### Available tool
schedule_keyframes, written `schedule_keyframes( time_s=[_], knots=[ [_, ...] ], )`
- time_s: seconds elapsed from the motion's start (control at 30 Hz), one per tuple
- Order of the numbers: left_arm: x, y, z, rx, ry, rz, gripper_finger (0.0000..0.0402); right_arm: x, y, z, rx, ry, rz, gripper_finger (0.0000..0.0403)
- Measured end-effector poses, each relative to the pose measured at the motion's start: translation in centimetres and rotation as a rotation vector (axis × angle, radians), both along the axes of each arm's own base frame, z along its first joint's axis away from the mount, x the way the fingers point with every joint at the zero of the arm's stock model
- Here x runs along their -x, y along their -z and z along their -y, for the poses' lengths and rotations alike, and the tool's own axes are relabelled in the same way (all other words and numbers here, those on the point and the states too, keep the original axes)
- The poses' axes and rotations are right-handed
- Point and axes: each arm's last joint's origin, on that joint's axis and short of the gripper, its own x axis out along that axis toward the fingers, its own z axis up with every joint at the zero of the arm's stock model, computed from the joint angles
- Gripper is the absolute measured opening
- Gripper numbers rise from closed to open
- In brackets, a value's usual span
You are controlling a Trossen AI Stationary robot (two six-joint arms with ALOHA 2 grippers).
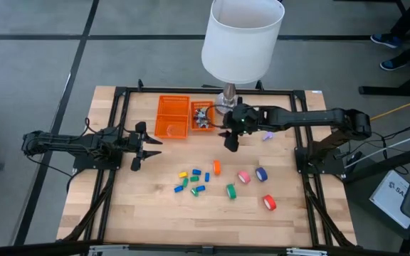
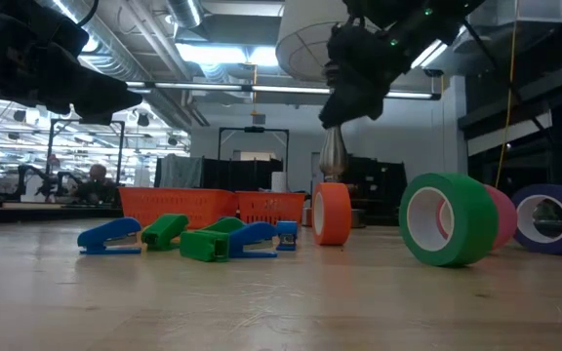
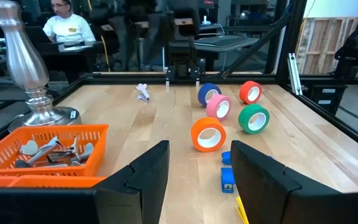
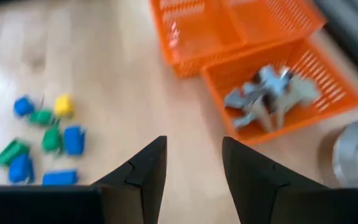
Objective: Pick and place Stapler, Stapler remover, tape
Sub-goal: Put the purple staple remover into the right orange basket
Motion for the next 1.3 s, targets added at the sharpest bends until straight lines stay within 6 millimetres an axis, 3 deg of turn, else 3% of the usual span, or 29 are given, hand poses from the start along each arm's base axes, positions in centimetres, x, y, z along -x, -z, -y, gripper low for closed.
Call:
schedule_keyframes(
  time_s=[0.3, 0.63, 0.9, 1.1, 1.3],
  knots=[
    [0.0, 0.0, 0.0, 0.000, 0.000, 0.000, 0.0169, 1.4, 1.3, -1.5, -0.130, 0.050, -0.200, 0.0157],
    [0.0, 0.0, 0.0, 0.000, 0.000, 0.000, 0.0169, 3.8, 3.2, -5.0, -0.178, 0.033, -0.479, 0.0157],
    [0.0, 0.0, 0.0, 0.000, 0.000, 0.000, 0.0169, 5.0, 5.9, -7.1, -0.184, 0.049, -0.515, 0.0157],
    [0.0, 0.0, 0.0, 0.000, 0.000, 0.000, 0.0169, 6.7, 8.3, -7.8, -0.151, 0.180, -0.533, 0.0157],
    [0.0, 0.0, 0.0, 0.000, 0.000, 0.001, 0.0169, 9.2, 8.5, -8.3, -0.141, 0.333, -0.458, 0.0157]
  ],
)
